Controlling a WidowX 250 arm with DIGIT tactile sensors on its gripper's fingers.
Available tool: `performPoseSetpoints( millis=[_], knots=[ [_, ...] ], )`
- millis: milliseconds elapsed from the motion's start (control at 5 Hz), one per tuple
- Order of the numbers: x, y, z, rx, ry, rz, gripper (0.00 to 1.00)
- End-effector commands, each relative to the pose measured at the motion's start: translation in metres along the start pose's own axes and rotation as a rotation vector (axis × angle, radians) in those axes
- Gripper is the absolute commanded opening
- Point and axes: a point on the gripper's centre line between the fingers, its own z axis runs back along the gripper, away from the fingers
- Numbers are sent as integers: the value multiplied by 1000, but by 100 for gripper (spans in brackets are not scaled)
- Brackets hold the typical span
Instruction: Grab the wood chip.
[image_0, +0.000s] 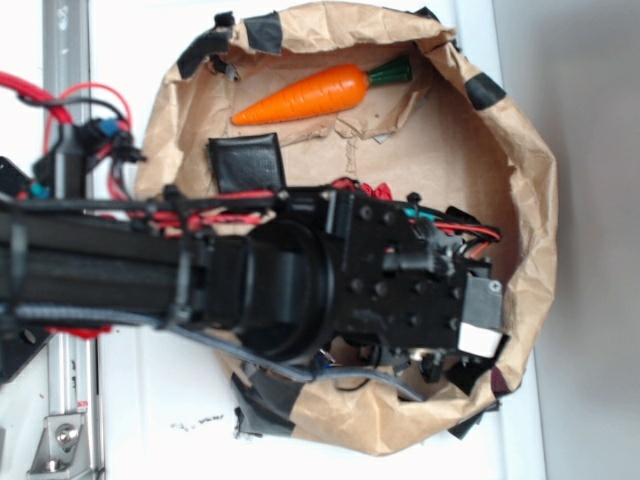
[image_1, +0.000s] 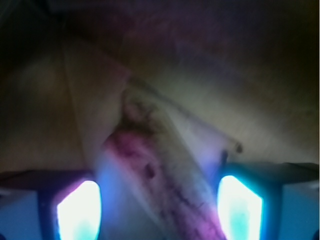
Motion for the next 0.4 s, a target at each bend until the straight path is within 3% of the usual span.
performPoseSetpoints(
  millis=[0,200],
  knots=[
    [-9,17,2,17,7,103,0],
    [-31,34,42,33,-6,225,0]
  ],
)
